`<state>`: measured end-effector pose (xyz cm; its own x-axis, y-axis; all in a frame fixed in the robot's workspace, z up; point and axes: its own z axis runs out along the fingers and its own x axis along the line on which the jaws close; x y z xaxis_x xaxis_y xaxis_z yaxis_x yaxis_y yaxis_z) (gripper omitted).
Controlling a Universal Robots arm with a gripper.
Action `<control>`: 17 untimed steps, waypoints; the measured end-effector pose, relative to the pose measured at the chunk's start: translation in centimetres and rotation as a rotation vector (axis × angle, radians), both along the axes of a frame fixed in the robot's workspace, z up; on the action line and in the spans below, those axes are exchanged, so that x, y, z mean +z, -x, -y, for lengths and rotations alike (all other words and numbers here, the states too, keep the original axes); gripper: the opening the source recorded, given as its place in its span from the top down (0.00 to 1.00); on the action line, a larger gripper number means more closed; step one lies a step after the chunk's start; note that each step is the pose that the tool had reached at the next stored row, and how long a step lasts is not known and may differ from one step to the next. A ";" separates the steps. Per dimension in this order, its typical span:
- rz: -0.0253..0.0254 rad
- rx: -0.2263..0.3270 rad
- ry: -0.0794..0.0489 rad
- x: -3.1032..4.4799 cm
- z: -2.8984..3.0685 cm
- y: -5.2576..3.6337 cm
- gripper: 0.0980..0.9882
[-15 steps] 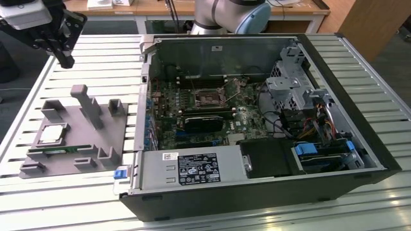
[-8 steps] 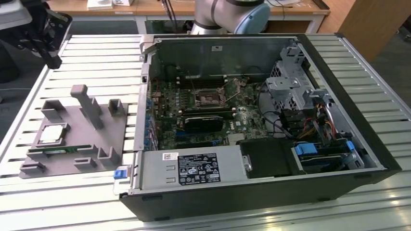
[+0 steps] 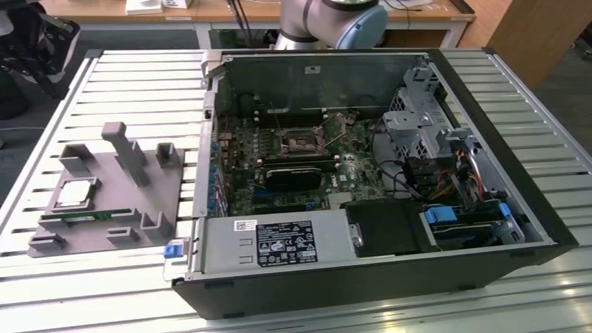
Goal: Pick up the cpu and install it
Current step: 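Reach for the cpu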
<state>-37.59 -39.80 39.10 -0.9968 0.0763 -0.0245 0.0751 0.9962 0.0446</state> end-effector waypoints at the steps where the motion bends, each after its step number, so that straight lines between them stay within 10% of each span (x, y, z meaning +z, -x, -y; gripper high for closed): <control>1: 0.0000 0.000 0.000 -0.01 0.00 0.36 0.99; 17: -0.0031 0.000 -0.003 -0.13 -0.13 4.90 0.99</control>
